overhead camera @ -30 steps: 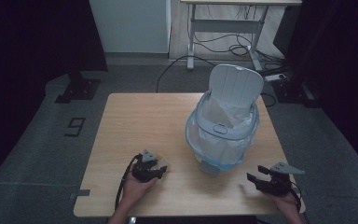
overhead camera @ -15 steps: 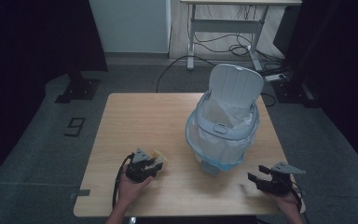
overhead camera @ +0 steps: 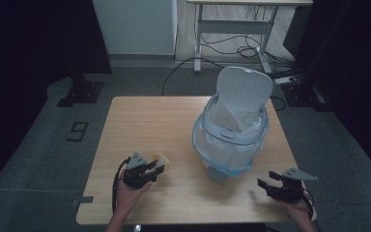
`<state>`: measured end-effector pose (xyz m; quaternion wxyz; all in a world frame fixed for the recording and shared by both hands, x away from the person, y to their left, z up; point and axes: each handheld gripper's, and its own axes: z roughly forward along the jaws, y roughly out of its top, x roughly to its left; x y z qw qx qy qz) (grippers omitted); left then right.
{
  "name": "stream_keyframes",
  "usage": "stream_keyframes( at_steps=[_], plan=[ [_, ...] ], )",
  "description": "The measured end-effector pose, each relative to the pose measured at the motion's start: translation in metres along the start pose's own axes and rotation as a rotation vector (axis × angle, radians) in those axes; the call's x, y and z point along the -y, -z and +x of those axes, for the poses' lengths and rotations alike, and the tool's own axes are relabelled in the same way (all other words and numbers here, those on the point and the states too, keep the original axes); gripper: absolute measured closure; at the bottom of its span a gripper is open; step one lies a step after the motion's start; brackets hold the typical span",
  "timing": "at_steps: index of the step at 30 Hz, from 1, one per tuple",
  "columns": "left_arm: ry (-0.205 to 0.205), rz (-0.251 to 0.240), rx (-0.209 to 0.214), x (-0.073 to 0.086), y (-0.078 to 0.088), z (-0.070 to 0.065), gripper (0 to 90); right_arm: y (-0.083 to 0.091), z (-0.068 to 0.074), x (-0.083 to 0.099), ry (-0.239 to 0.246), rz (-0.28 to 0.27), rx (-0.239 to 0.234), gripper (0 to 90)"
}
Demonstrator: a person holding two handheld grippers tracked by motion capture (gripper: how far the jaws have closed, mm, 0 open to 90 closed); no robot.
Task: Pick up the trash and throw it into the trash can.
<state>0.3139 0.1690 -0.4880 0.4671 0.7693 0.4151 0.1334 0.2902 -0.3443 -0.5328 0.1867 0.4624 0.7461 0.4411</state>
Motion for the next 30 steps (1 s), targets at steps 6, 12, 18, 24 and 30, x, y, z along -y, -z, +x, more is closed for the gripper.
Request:
stream_keyframes(
  at_steps=[6,12,18,24,30],
  plan=[
    [-0.01,-0.026,0.007,-0.007,0.006,-0.002,64.3,-0.001,-0.002,0.001,-0.009,0.006,0.004,32.4],
    [-0.027,-0.048,0.022,-0.015,0.012,-0.008,64.5,-0.002,-0.003,0.002,-0.018,0.007,0.006,32.5],
    [-0.035,-0.076,0.044,-0.026,0.017,-0.012,64.5,-0.002,-0.004,0.003,-0.024,0.008,0.009,32.5],
    [-0.051,-0.103,0.065,-0.044,0.027,-0.016,64.6,-0.003,-0.004,0.004,-0.026,0.012,0.011,32.6],
    [-0.071,-0.134,0.08,-0.063,0.036,-0.021,64.7,-0.003,-0.006,0.005,-0.029,0.015,0.015,32.6]
  ],
)
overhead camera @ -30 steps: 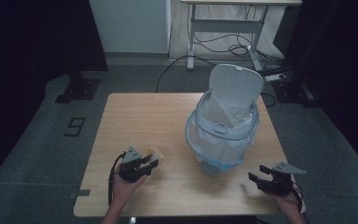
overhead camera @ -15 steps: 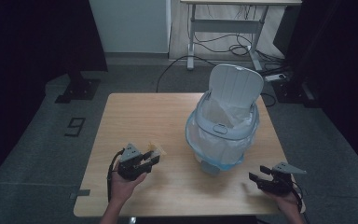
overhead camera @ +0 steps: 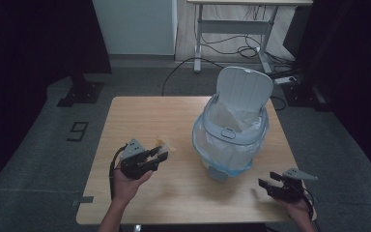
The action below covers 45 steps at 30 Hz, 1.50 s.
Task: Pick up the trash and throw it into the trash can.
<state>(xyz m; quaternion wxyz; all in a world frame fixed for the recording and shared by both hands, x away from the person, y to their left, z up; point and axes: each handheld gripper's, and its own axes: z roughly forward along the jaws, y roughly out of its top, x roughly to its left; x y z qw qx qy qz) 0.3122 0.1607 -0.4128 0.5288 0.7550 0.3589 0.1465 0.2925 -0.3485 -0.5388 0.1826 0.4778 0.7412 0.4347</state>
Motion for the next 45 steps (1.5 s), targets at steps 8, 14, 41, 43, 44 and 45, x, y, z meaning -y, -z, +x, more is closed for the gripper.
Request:
stream_keyframes(
  at_steps=[8,14,41,43,44,45],
  plan=[
    [-0.026,-0.027,0.012,-0.022,0.004,-0.006,64.7,-0.002,0.0,0.001,0.004,0.01,0.002,32.6],
    [-0.045,-0.055,0.027,-0.04,0.007,-0.011,64.7,-0.003,0.0,0.001,0.007,0.012,0.004,32.6],
    [-0.101,-0.099,0.072,-0.089,0.001,-0.027,64.9,-0.005,-0.004,0.004,0.009,0.033,0.018,32.9],
    [-0.099,-0.098,0.075,-0.09,0.001,-0.027,64.9,-0.005,-0.004,0.004,0.009,0.034,0.017,32.9],
    [-0.097,-0.097,0.077,-0.091,0.0,-0.027,64.9,-0.005,-0.004,0.004,0.009,0.035,0.018,32.9],
    [-0.097,-0.097,0.077,-0.092,0.0,-0.027,65.0,-0.005,-0.004,0.004,0.008,0.035,0.018,32.9]
  ],
)
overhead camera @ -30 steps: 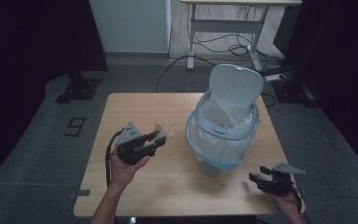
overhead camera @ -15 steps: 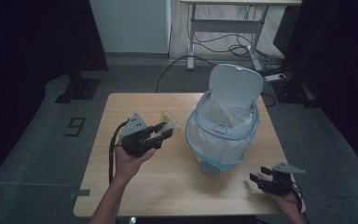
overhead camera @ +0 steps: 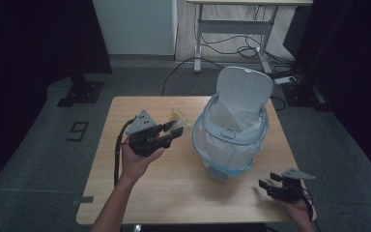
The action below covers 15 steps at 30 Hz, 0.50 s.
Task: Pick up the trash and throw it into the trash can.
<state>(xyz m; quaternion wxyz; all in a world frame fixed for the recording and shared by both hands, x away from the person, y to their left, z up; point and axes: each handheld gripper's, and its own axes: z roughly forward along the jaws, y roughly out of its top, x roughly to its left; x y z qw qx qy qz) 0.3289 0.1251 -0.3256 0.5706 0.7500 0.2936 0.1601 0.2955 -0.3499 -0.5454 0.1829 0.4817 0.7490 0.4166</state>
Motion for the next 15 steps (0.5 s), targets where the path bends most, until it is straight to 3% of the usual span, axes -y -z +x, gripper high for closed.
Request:
stream_keyframes(
  at_steps=[15],
  plan=[
    [-0.006,0.006,0.027,-0.016,-0.015,-0.002,65.0,0.0,-0.002,0.0,-0.014,0.009,0.008,32.9]
  ],
)
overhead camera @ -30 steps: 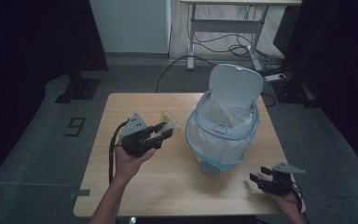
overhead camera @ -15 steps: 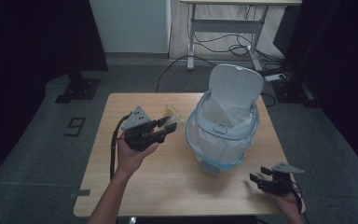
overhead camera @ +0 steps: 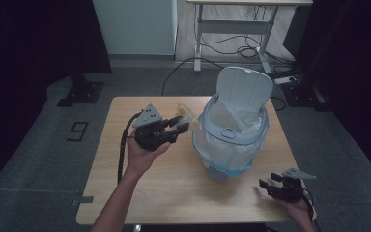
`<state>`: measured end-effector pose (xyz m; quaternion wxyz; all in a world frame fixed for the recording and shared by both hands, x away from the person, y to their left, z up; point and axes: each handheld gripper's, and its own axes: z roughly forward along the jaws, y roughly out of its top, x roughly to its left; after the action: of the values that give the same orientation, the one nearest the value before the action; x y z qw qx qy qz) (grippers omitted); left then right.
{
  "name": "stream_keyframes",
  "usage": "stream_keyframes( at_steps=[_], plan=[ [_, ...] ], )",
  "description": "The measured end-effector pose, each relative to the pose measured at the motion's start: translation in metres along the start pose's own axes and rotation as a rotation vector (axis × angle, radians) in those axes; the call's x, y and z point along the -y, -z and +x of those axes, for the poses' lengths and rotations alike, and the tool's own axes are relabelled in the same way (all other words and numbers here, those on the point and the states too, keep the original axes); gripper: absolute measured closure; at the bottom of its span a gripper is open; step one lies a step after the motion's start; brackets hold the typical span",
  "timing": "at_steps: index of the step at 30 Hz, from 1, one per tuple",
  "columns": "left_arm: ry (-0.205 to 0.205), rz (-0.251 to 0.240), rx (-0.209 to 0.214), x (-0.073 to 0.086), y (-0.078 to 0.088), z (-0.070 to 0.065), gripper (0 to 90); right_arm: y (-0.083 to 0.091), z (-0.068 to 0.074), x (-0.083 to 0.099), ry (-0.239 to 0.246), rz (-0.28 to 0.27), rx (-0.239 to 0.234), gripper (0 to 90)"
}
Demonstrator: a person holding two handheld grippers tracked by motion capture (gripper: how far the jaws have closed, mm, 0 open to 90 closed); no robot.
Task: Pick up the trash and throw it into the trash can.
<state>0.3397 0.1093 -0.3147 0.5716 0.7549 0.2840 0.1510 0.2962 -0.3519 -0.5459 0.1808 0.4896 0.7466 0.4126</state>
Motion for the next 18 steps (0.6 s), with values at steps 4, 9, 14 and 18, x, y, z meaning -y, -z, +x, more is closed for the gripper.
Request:
stream_keyframes(
  at_steps=[4,9,14,18],
  plan=[
    [-0.002,0.002,0.007,-0.005,-0.004,0.0,65.0,-0.001,0.0,0.0,0.001,0.007,0.001,32.9],
    [-0.003,0.004,0.019,-0.01,-0.01,-0.002,65.0,-0.001,0.0,0.0,0.0,0.009,0.002,32.9],
    [-0.005,0.012,0.028,-0.014,-0.016,-0.003,65.0,-0.001,-0.001,0.0,-0.004,0.012,0.006,32.9],
    [-0.013,0.02,0.032,-0.018,-0.021,-0.005,65.0,-0.001,-0.002,0.001,-0.004,0.014,0.007,32.9]
  ],
)
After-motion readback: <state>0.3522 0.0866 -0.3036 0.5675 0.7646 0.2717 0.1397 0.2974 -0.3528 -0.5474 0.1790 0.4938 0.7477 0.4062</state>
